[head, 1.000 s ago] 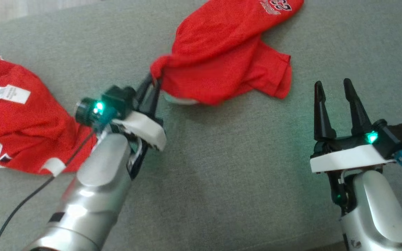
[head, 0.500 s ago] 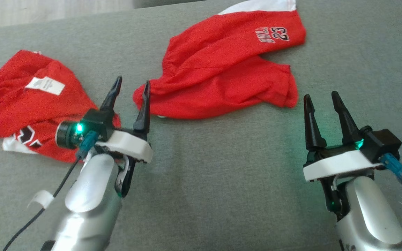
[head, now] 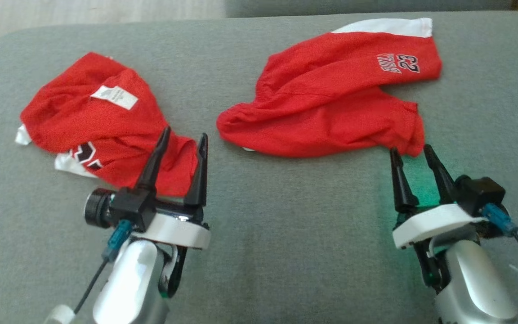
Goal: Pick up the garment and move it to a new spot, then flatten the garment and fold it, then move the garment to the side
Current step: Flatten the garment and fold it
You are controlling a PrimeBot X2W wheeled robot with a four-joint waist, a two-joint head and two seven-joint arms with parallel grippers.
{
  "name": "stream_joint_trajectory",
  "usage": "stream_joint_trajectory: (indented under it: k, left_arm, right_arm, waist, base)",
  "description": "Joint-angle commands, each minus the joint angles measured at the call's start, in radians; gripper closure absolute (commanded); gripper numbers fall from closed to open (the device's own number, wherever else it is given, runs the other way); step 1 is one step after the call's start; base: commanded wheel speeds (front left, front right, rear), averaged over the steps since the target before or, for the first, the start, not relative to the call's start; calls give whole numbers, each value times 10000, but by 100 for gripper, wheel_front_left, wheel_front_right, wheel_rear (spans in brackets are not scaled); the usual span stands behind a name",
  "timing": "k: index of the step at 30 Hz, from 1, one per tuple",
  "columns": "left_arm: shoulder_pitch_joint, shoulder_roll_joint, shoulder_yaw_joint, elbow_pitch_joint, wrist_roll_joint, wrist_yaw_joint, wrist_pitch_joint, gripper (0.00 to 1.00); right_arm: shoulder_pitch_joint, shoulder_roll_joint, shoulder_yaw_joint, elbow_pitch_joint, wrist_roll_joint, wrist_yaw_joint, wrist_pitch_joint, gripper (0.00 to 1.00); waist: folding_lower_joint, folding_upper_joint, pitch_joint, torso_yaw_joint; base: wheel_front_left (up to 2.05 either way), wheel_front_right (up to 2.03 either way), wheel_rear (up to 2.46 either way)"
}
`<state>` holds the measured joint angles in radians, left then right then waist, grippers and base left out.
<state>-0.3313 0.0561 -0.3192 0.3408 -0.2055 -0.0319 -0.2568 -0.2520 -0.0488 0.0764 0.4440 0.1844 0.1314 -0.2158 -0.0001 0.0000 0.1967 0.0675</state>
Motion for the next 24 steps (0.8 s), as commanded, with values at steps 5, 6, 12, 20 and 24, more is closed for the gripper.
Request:
stream_joint_trajectory:
  k: [5, 6, 12, 20, 24]
  left_arm:
    - [-2, -11, 229, -541, 76, -116, -49, 0]
    - [-7, -19, 211, -553, 71, -125, -49, 0]
    - [-67, -47, 170, -576, 46, -131, -49, 0]
    - [-41, -55, 200, -599, -36, -50, -49, 0]
    - [19, -56, 286, -632, -79, 5, -49, 0]
  right_arm:
    - [-844, -14, -432, 1048, -228, -7, 429, 0]
    - [-1009, -14, -484, 1290, -211, -7, 476, 0]
    - [-1984, -14, -541, 2528, -99, -7, 415, 0]
    - [-2709, -14, -145, 3291, -115, -7, -62, 100]
    - [-2737, -14, 115, 2757, -389, -7, -380, 100]
  waist:
    - [1, 0, 78, 524]
    - [1, 0, 113, 581]
    - [1, 0, 269, 770]
    - [1, 0, 281, 649]
    - [1, 0, 134, 364]
  base:
    - [0, 0, 0]
    - [0, 0, 0]
    - [0, 0, 0]
    - [0, 0, 0]
    - [0, 0, 0]
